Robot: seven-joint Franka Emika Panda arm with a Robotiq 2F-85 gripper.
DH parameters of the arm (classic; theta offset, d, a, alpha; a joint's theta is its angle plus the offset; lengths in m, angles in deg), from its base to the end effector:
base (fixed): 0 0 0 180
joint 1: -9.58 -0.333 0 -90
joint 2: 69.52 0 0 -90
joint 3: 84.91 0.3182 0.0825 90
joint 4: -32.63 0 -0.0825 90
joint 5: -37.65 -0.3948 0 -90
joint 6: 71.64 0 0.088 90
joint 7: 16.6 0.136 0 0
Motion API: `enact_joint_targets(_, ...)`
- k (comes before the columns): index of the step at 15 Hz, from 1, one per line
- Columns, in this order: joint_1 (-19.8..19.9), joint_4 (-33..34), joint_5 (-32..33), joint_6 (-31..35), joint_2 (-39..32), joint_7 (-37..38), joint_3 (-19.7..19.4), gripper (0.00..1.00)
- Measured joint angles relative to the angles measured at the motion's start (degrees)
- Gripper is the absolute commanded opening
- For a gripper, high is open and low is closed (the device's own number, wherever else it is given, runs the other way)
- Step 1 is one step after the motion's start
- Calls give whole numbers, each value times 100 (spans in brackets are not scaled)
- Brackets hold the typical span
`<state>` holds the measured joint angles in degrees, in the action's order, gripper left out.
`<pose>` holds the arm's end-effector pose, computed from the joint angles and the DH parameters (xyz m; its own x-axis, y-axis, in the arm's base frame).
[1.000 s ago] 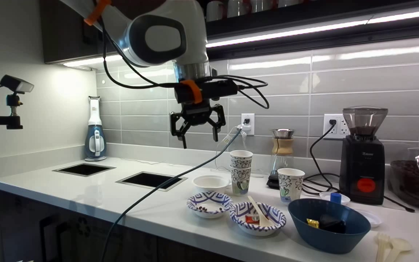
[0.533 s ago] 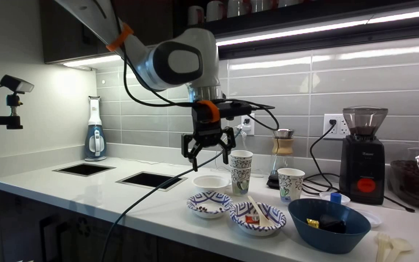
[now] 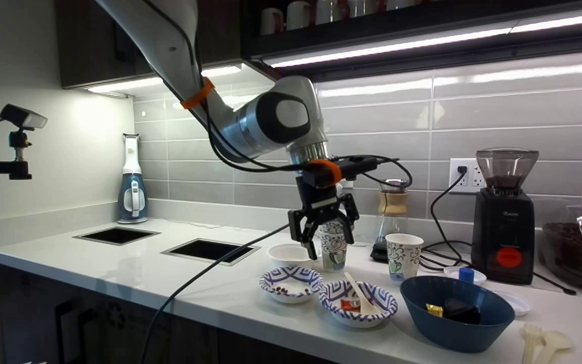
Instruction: Use the spoon to put some of the cereal into the white bowl
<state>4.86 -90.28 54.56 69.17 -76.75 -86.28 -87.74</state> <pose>0.5889 0.0145 0.3302 0.1253 0.9793 -0.1592 0.9698 -0.0871 0.2277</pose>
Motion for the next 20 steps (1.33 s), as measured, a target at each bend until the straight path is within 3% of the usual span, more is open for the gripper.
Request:
enact_joint_targets(2, 73, 131, 244, 278, -270, 271, -1, 100)
enact_joint_targets(8, 168, 471, 494, 500, -855, 919, -4, 68)
enact_joint_targets(16, 168, 844, 589, 495, -1291, 1486, 3, 70)
enact_joint_targets(20, 165, 938, 592, 493, -1451, 1645, 30, 59)
